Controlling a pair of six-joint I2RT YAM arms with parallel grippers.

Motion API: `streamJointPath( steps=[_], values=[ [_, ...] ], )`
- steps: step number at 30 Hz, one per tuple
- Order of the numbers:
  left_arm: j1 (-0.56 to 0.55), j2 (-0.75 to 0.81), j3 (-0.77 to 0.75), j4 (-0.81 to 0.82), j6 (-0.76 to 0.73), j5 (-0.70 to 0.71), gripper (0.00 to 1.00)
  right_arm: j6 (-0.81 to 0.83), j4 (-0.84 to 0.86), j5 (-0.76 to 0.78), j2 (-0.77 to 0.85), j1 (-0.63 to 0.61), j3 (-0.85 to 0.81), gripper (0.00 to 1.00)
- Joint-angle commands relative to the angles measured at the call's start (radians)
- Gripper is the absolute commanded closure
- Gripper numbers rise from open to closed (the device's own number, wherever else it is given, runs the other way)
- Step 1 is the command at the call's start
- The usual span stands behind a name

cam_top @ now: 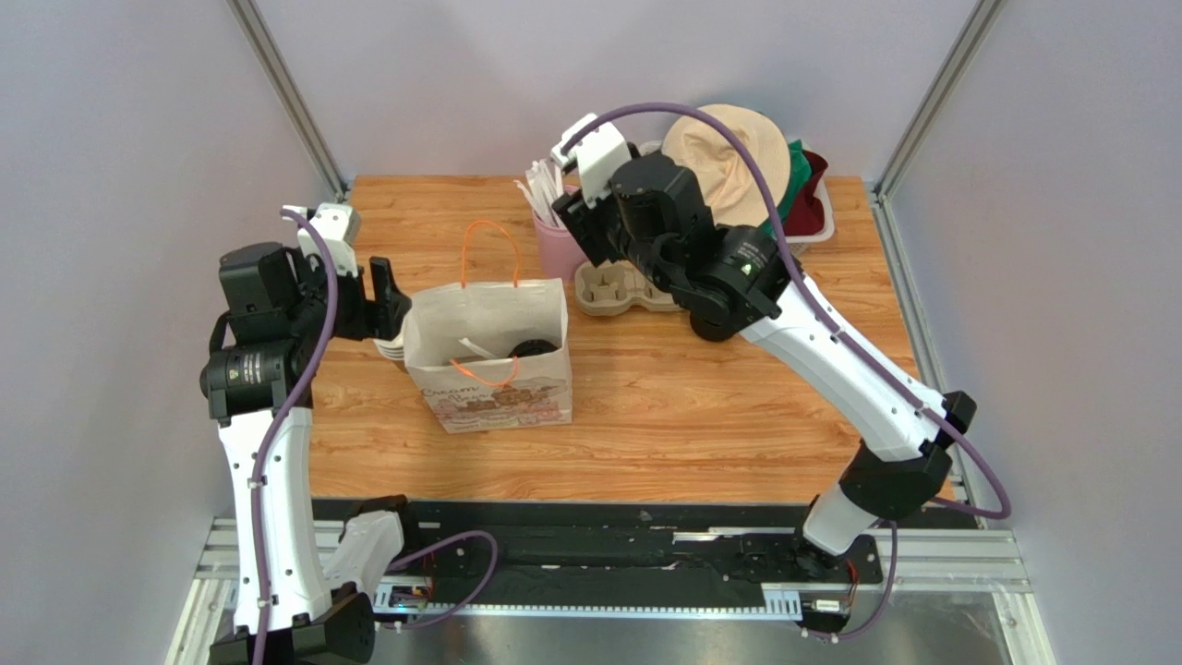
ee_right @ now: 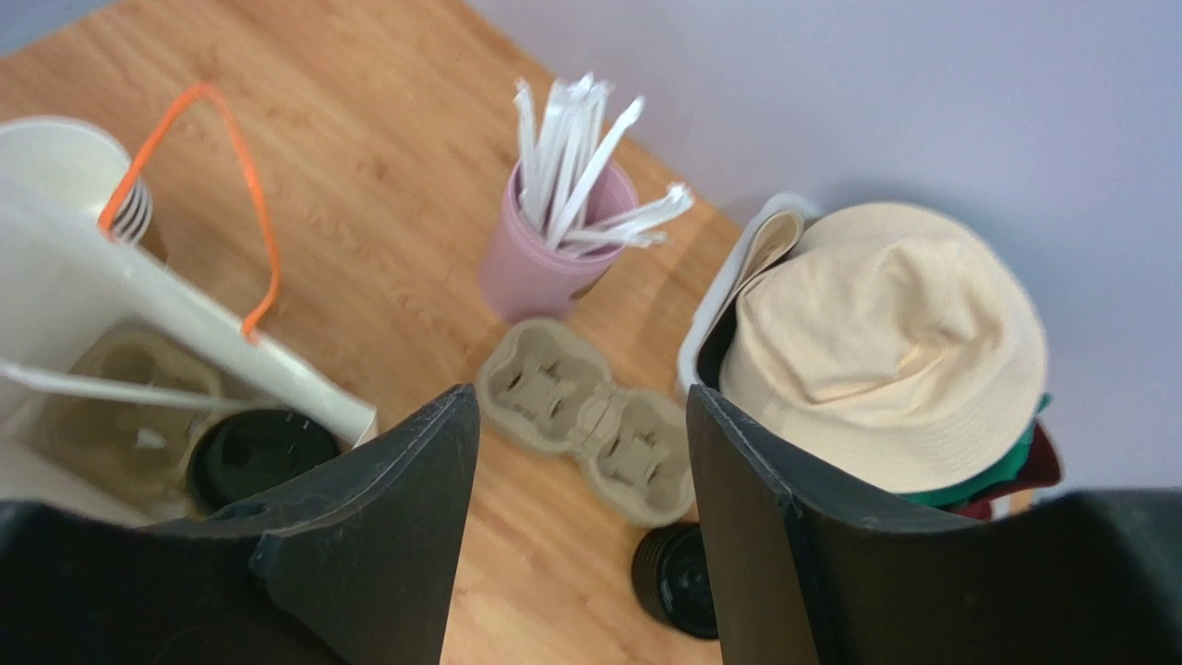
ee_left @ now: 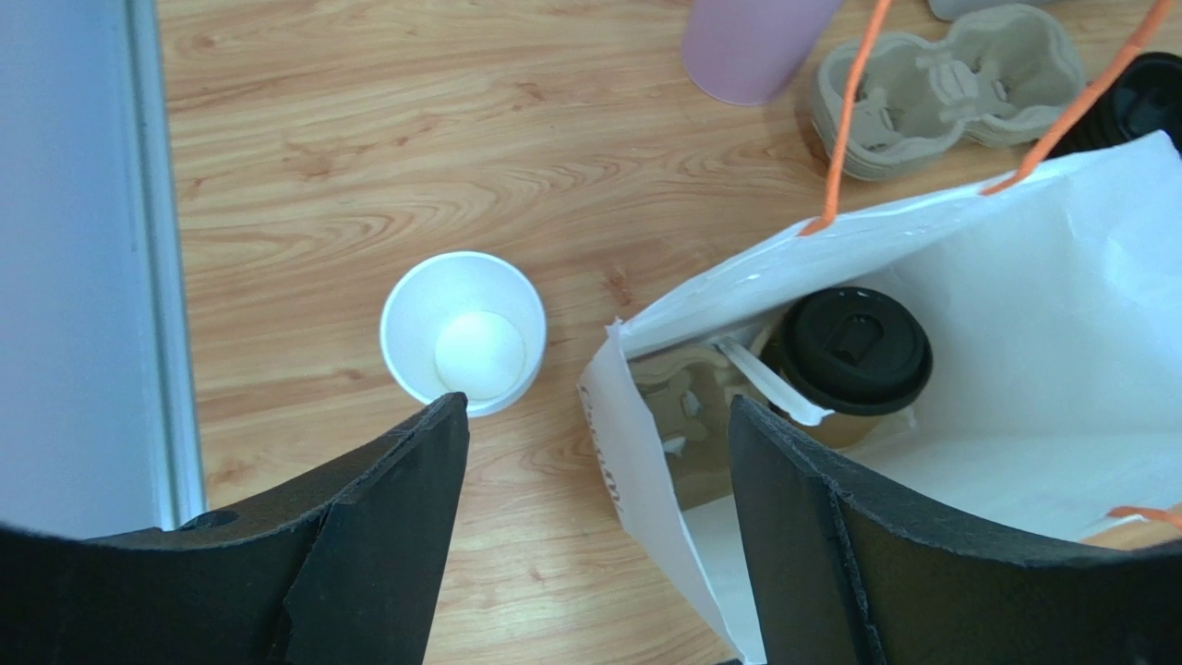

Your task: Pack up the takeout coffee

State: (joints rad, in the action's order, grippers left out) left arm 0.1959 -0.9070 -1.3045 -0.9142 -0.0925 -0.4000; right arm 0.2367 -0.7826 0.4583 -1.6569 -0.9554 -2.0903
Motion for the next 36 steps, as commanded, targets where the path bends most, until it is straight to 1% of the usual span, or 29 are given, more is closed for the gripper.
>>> streamJointPath(
  steps=[1,4,6,8,9,10,13,19,23,24,29,32,36],
  values=[
    [0.007,-0.012,-0.036,-0.015,-0.013,-0.103,0.22,-0.097,0.017,-0.105,0.02,-0.014,0.174,0.39],
    [0.007,-0.015,-0.035,-0.022,-0.019,-0.132,0.21,-0.148,0.039,-0.142,0.025,0.003,0.225,0.39],
    [0.004,-0.015,-0.032,-0.026,-0.023,-0.145,0.21,-0.198,0.031,-0.197,0.013,0.02,0.222,0.39],
    [-0.003,-0.016,-0.032,-0.031,-0.027,-0.155,0.21,-0.23,0.016,-0.237,0.0,0.046,0.197,0.39],
    [-0.006,-0.021,-0.033,-0.035,-0.036,-0.155,0.21,-0.229,0.0,-0.281,-0.012,0.059,0.19,0.39],
    [-0.018,-0.021,-0.035,-0.043,-0.039,-0.151,0.21,-0.275,-0.007,-0.299,-0.015,0.063,0.182,0.4],
    [-0.058,-0.03,-0.036,-0.055,-0.058,-0.111,0.21,-0.303,-0.026,-0.357,-0.023,0.067,0.182,0.41],
    [-0.128,-0.055,-0.027,-0.069,-0.079,-0.022,0.22,-0.329,-0.032,-0.414,-0.012,0.069,0.222,0.44],
    [-0.131,-0.069,-0.027,-0.069,-0.082,-0.007,0.23,-0.343,-0.032,-0.443,-0.003,0.067,0.231,0.46],
    [-0.134,-0.075,-0.029,-0.069,-0.082,-0.003,0.23,-0.343,-0.035,-0.479,-0.003,0.069,0.239,0.47],
    [-0.145,-0.081,-0.035,-0.071,-0.087,0.003,0.24,-0.324,-0.026,-0.46,0.002,0.066,0.268,0.49],
    [-0.153,-0.085,-0.044,-0.071,-0.096,-0.013,0.24,-0.301,-0.032,-0.417,0.008,0.069,0.262,0.49],
    [-0.188,-0.118,-0.052,-0.08,-0.108,0.007,0.24,-0.255,-0.05,-0.417,0.037,0.069,0.259,0.45]
  ],
)
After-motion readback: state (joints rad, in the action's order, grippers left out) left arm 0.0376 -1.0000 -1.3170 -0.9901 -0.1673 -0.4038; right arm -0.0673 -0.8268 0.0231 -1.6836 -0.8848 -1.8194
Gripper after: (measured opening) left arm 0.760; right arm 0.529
